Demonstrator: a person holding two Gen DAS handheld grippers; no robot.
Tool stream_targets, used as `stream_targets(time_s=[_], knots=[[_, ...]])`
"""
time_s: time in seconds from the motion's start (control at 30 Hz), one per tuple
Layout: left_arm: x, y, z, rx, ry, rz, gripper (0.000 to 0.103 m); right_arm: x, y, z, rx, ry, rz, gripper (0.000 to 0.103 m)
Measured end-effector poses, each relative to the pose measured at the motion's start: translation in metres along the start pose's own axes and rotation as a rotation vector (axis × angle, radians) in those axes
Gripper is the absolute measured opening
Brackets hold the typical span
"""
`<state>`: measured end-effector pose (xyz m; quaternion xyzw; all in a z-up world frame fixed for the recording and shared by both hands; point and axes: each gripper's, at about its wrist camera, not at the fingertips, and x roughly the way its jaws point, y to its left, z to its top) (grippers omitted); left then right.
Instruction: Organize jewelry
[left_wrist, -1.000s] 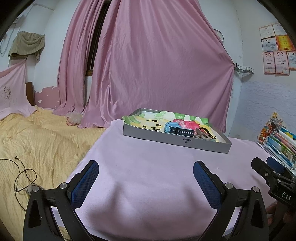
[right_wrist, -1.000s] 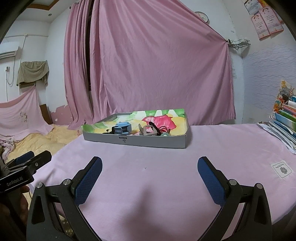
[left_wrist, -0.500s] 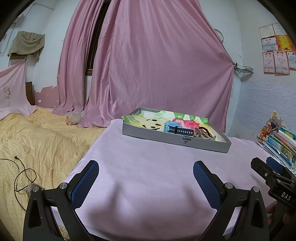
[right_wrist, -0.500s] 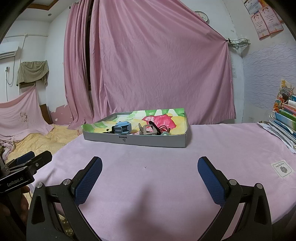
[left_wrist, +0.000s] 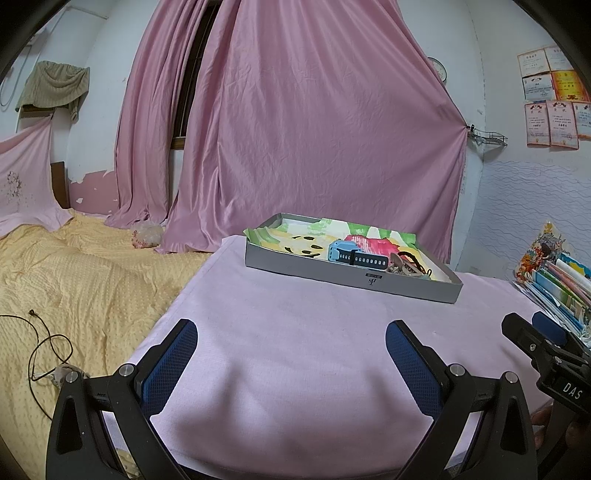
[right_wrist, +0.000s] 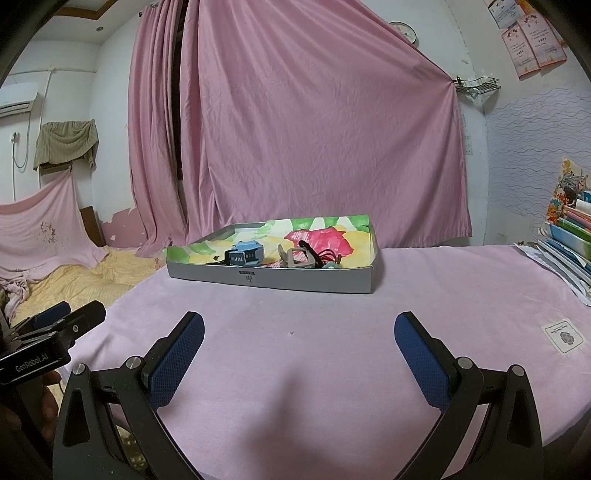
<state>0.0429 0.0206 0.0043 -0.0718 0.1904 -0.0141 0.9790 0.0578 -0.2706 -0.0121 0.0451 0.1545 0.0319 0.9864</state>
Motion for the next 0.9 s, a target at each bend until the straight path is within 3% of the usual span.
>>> stream_targets(time_s=[0.9], knots=[[0.0001,-0.0001,0.0009,0.002,0.003,0.001,0.102,-0.0003,0.0003,0.0005,0.001,0.001,0.001,0.101]])
